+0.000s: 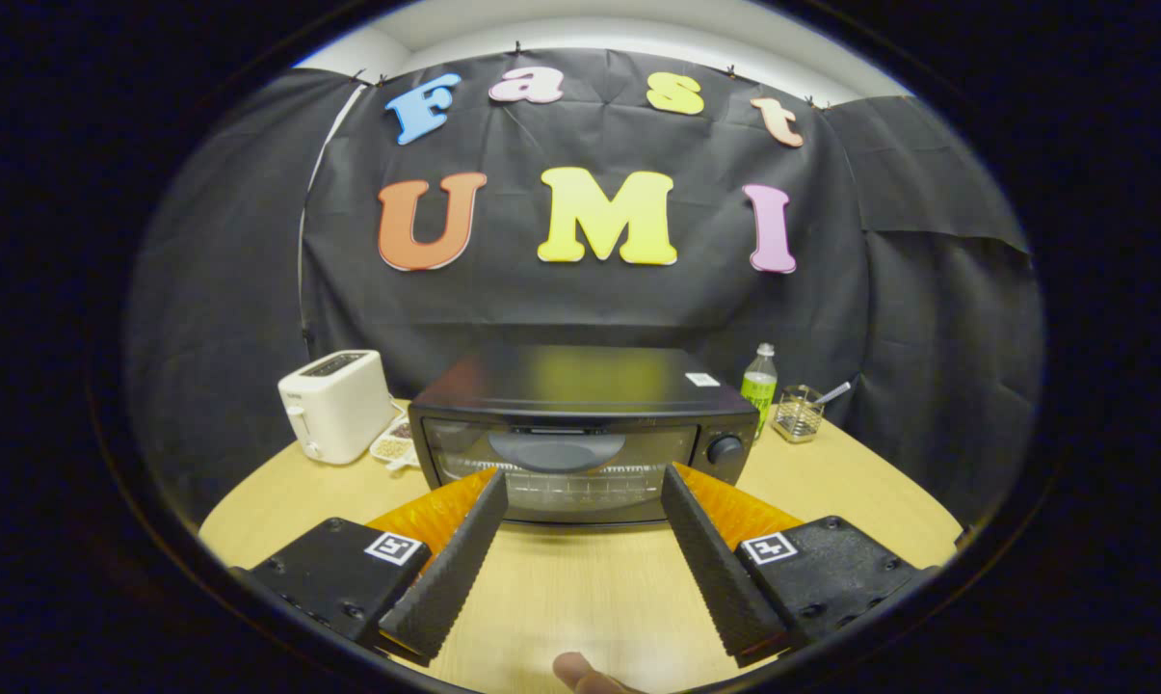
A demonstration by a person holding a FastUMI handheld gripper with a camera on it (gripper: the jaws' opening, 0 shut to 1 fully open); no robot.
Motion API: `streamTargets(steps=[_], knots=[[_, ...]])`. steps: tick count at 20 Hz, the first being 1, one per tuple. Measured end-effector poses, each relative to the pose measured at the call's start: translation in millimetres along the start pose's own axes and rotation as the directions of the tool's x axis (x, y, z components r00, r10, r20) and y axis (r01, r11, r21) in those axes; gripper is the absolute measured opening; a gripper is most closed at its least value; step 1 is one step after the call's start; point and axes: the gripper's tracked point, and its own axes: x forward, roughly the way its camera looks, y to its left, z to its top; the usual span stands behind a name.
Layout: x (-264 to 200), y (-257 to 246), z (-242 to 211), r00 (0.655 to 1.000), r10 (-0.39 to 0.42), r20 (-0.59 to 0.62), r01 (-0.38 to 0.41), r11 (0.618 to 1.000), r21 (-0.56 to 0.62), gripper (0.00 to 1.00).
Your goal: Open the toaster oven, put the food inside, and close the toaster oven door.
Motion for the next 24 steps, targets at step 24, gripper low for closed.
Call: streamTargets(steps=[24], knots=[[-260,2,84,0.959,0.044,0.281,-0.051,0.999,0.015,1.00]])
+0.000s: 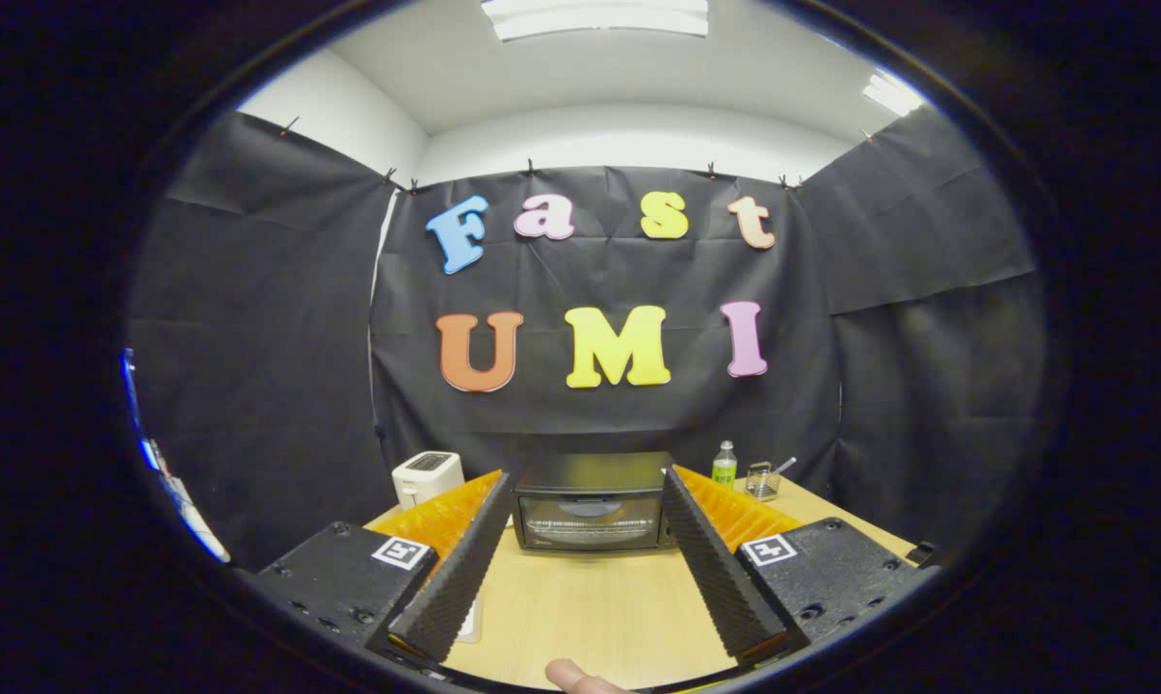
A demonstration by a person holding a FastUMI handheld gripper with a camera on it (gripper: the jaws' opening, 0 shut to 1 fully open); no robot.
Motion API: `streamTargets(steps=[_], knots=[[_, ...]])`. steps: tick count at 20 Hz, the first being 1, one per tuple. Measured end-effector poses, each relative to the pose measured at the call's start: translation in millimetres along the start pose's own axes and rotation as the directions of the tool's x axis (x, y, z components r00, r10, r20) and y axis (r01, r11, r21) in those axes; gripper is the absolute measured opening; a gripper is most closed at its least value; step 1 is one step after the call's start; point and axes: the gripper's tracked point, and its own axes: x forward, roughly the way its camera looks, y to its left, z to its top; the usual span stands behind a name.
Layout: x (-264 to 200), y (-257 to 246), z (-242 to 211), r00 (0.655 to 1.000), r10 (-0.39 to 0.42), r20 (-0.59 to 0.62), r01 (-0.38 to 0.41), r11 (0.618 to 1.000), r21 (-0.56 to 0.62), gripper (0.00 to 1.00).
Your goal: Open the toaster oven, put the food inside, and close the toaster oven door.
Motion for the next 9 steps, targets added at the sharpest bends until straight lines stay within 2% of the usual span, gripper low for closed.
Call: streamTargets(steps=[9], knots=[[9,5,-10,0.999,0.019,-0.040,-0.019,1.000,0.008,1.00]])
